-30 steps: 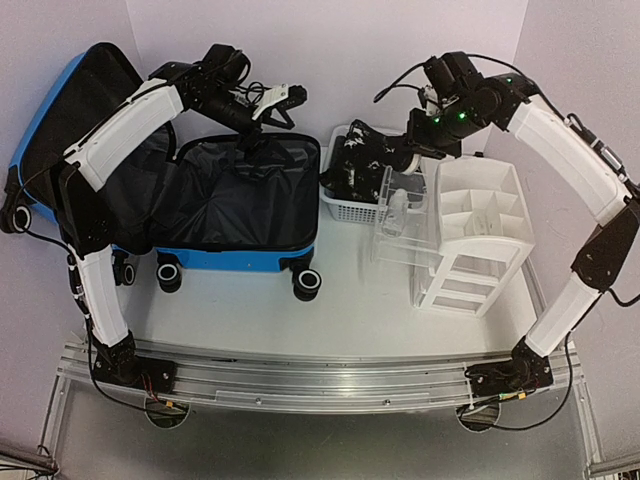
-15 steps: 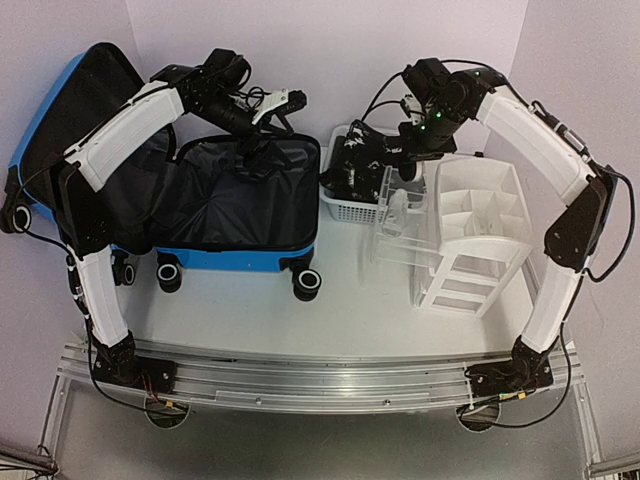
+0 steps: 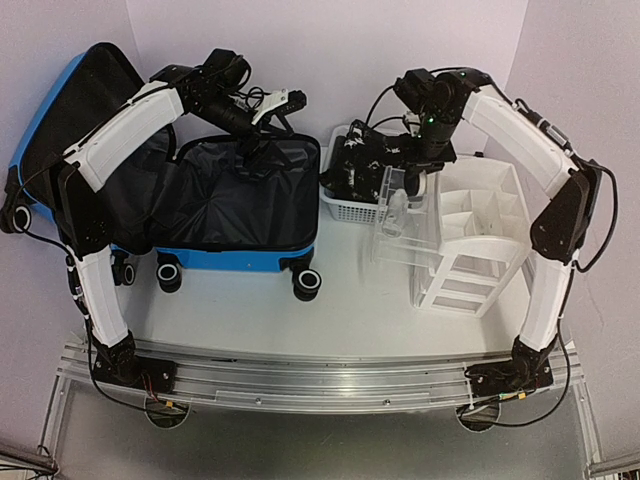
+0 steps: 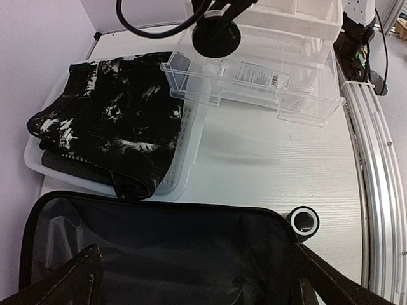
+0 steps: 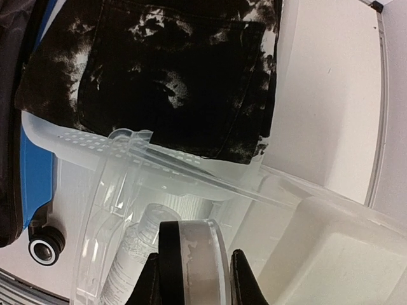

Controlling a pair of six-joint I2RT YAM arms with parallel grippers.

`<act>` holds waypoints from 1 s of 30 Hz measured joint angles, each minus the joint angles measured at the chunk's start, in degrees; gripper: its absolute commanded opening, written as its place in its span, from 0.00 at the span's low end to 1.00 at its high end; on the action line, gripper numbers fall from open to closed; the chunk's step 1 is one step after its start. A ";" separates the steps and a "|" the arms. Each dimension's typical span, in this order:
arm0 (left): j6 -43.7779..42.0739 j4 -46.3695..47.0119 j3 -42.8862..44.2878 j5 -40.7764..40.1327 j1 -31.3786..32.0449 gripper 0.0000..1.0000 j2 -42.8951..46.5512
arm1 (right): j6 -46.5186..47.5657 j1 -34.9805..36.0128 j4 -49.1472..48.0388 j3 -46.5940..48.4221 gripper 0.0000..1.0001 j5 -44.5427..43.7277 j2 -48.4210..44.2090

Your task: Open, take out, and arrange the luggage

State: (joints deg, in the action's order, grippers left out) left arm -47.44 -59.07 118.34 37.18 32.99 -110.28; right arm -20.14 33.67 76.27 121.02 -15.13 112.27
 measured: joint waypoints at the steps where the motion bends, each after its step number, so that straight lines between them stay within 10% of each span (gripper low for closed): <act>1: 0.01 0.00 0.00 0.09 0.00 1.00 0.00 | -0.38 0.00 0.18 0.38 0.00 0.26 0.89; 22: 1.01 0.07 -0.42 0.27 0.00 1.00 0.20 | -4.48 -1.49 -0.90 -2.64 0.01 5.74 4.13; 30: 1.03 0.07 -0.42 0.49 0.00 1.00 0.20 | -5.91 -3.85 -1.14 -7.84 0.30 11.04 0.15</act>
State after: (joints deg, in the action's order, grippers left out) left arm -46.41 -59.00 117.93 37.67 32.99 -110.08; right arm -26.05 29.82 75.13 113.18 -4.10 112.42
